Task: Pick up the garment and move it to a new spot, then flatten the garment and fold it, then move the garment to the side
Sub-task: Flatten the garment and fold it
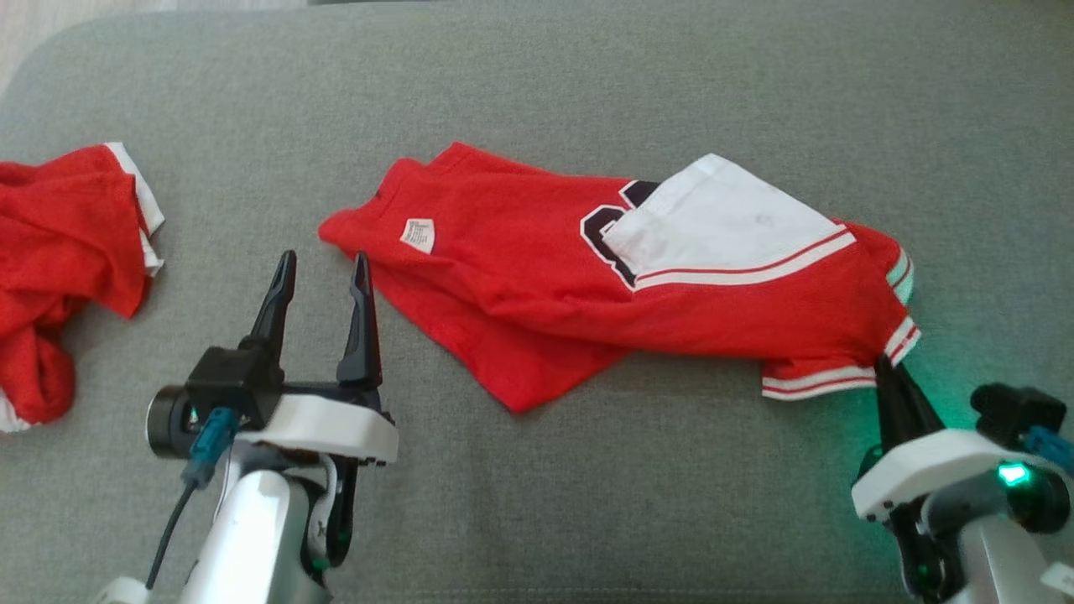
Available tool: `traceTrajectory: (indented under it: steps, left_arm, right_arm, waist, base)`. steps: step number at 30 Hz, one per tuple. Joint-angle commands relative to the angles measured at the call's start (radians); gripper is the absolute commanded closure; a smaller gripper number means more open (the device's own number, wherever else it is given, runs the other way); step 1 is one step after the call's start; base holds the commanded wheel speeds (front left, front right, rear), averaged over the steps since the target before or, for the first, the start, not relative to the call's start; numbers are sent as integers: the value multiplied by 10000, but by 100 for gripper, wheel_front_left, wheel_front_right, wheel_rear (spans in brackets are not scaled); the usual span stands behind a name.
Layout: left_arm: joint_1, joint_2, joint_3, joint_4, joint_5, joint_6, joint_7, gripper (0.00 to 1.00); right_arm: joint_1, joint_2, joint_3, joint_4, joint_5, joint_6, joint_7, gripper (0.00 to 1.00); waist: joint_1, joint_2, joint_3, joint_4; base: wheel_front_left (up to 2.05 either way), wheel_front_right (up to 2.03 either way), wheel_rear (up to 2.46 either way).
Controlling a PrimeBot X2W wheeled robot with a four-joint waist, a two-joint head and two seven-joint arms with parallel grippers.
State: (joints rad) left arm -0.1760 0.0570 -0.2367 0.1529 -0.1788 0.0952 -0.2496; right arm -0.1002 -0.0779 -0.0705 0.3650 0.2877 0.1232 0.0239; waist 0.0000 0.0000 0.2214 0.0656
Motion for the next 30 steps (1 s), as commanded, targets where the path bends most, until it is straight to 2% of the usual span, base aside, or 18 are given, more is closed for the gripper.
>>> traceTrajectory:
  steps: [1,9,17,30]
  left_arm:
    - [-92,70,431,-286,82,-46,-122,0]
    - [334,235,566,-111,153,-26,-122,0]
    - [715,596,597,-190,277,21,-76,0]
    - [1377,822,412,-584,262,89,343,0]
  right_arm:
    - [8,-8,146,-553,-101,75,64,0]
    - [876,142,449,-2867,-678,75,-76,0]
    - [1260,-192,784,-5010,-1585,75,-284,0]
    - [2206,37,865,-6190,-1870,75,412,0]
  waist:
    - [0,0,-64,-38]
    - [0,0,-498,-259]
    - [0,0,-959,-470]
    - [0,0,-1476,-609]
  base:
    - [0,0,0]
    - [0,0,0]
    - [0,0,0]
    - [0,0,0]
